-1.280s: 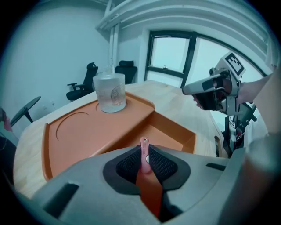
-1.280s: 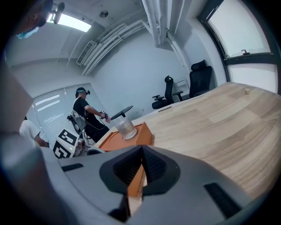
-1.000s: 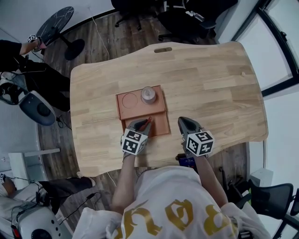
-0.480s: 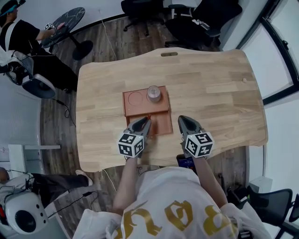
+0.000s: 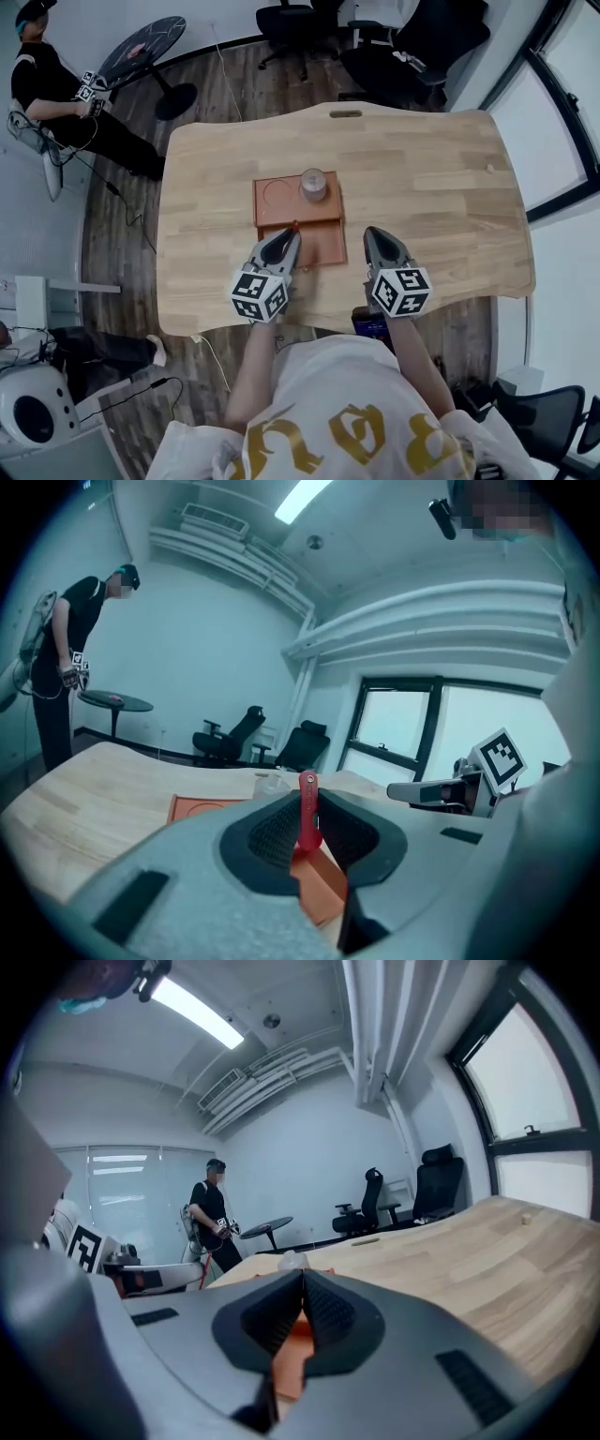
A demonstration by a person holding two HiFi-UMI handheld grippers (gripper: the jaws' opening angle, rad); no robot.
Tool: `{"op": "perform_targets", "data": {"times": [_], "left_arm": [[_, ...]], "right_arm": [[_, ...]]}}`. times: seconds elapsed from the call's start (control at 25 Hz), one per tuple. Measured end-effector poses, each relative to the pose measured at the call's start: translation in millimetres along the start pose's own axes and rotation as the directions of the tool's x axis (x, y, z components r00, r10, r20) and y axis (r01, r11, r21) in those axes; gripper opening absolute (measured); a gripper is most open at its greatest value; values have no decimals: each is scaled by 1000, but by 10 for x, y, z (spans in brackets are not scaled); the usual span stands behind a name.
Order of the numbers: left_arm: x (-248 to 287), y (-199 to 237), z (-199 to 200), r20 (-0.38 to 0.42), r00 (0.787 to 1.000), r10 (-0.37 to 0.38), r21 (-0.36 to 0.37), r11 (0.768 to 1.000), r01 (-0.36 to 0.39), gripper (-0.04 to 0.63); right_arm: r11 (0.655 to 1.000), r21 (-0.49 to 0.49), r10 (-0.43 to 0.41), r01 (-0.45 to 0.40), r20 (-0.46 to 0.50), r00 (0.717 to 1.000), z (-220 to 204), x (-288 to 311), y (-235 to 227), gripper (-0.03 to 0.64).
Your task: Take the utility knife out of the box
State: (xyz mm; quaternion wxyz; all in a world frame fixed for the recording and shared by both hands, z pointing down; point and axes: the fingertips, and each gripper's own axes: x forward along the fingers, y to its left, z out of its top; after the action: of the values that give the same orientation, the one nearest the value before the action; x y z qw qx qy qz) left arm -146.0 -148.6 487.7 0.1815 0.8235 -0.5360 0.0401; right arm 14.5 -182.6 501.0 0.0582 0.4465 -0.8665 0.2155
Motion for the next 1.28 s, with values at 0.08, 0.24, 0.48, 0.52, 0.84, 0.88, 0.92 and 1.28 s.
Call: {"op": "perform_targets", "data": {"times": [0.08,0.24,0.48,0.52,0.84,0.88,0.92,1.28], "left_arm": [[-67,-43,47,22,1000,7,21,1000,-8,57],[-170,-101,90,52,999,17,35,999,-19,57],[-280,-197,113,67,998,13,45,999,-16,57],[-298,-207,126,72,997,14,49,999,-18,57],[-365,-255,171,85,996,13,66,998,-18,57],[-372,-259,175,85,996,12,67,998,-18,57],[-378,-260,180,86,996,11,70,997,-17,57],[-415,-253,130,75,997,15,96,995,-22,57]], "right_arm": [[1000,12,7,-7,25,1000,41,-61,26,11],[999,-25,28,-27,34,999,92,-165,110,11],[998,-45,48,-45,54,997,159,-306,215,11],[998,-49,46,-44,53,998,159,-324,224,11],[998,-65,29,-26,45,999,148,-391,242,11],[998,-63,27,-24,46,999,147,-397,242,11],[998,-60,26,-23,48,999,145,-403,244,11],[998,-47,34,-32,52,998,103,-446,249,11]]}}
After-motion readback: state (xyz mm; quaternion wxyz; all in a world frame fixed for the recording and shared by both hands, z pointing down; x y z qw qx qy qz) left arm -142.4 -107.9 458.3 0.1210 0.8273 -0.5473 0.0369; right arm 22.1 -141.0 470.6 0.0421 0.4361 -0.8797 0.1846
